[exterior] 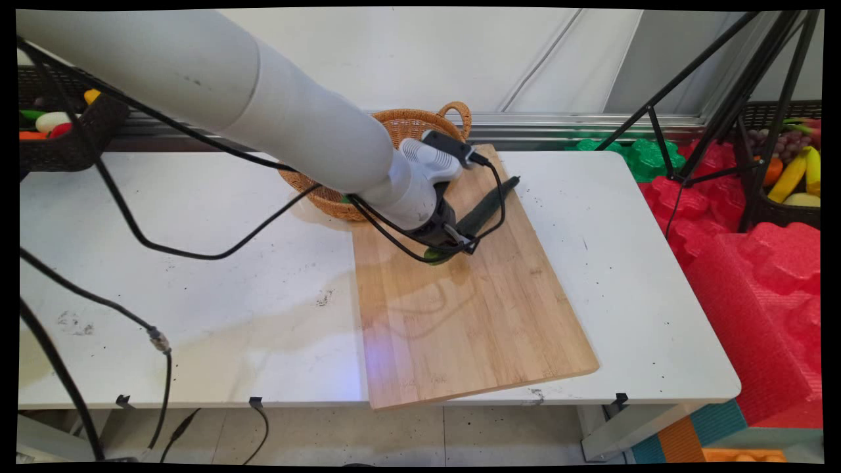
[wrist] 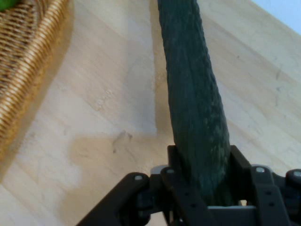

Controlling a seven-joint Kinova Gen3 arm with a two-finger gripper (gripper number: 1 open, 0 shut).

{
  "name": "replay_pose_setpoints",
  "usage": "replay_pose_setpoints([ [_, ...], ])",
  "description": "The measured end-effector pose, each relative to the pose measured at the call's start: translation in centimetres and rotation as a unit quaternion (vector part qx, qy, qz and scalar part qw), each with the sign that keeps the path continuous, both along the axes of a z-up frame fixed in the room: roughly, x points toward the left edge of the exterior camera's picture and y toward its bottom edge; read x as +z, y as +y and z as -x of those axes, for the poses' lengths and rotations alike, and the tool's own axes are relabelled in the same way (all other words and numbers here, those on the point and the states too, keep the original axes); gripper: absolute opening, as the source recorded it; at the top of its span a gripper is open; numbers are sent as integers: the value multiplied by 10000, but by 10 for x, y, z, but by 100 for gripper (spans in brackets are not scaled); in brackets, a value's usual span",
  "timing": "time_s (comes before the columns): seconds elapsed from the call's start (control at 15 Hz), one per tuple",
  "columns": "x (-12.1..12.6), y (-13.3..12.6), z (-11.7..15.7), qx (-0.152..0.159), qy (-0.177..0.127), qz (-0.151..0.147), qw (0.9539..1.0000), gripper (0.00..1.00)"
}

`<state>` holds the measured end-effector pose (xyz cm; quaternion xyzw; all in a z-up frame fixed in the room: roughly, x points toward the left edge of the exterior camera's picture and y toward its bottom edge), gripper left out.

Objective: Place the picked object on the cutting board

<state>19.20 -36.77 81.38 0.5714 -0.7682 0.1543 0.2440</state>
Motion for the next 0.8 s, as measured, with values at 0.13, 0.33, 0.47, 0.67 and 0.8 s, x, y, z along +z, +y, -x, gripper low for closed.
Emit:
replay_pose_setpoints([
  [0.13, -8, -2, 2, -5, 5, -33, 10000, 0],
  [0.33, -15, -2, 3, -1, 10, -67, 10000, 0],
  [0.47, -19, -2, 3, 1, 12, -88, 10000, 100],
  [0.67, -23, -1, 3, -5, 13, -109, 9999, 100],
  [0.8, -25, 1, 4, -24, 16, -119, 9999, 100],
])
